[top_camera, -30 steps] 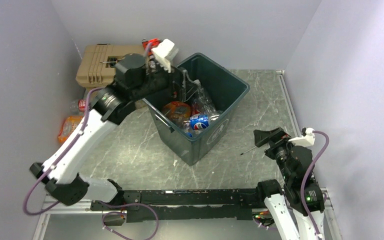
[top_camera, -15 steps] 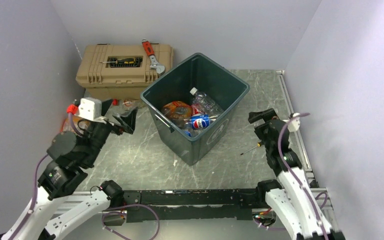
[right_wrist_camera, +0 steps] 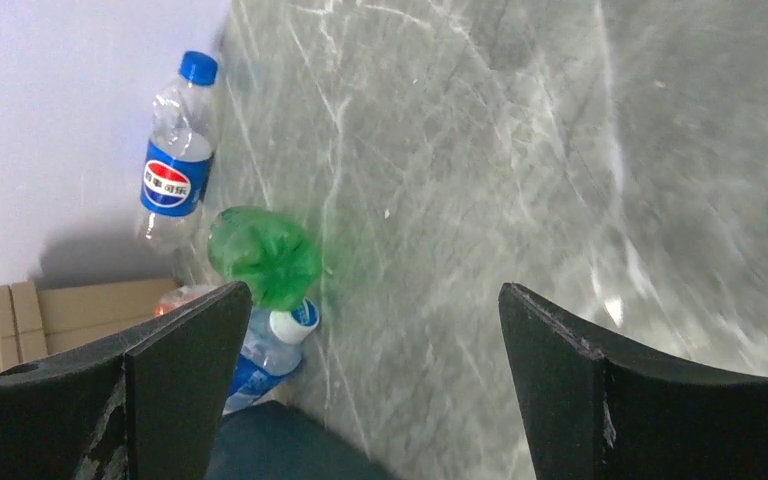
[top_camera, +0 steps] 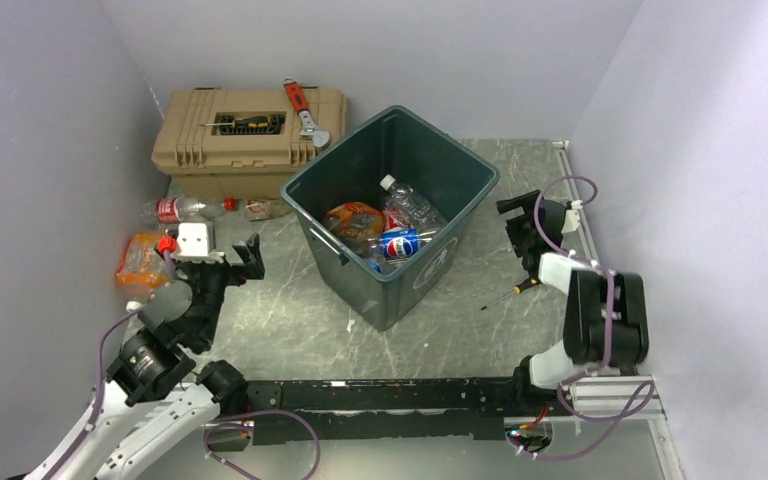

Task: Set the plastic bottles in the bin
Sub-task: Pick up the plastic bottle at the center of the board.

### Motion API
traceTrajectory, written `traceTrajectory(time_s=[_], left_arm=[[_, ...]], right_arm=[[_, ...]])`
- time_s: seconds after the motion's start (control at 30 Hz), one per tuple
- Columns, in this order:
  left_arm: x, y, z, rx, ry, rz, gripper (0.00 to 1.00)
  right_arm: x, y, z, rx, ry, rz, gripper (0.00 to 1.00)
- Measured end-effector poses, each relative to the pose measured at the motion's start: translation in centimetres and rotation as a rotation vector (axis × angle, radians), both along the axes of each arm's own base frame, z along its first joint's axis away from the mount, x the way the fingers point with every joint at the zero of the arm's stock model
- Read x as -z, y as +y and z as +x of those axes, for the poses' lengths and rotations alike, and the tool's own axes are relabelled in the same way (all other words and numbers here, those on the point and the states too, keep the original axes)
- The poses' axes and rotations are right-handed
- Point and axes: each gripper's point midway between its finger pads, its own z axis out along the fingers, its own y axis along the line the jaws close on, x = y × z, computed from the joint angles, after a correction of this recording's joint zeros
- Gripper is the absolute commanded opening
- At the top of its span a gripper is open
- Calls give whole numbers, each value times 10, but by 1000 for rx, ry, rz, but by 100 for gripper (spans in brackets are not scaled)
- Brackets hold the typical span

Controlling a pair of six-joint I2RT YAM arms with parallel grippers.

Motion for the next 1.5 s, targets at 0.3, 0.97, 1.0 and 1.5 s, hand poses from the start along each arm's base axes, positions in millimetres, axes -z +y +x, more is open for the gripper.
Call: traceTrajectory(time_s=[0.3,0.97,1.0,1.5], left_arm=[[19,-6,15,-34,86,55,96],[26,-10,22,-40,113,78,96],[26,-10,22,-40,113,77,96],[21,-7,18,-39,92,59,95]], right_arm=[[31,24,72,-207,-58,186,100],[39,103,116,-490,-54,173,100],[39,102,116,-486,-54,170,100],[50,133,118,-499,-58,230,63]])
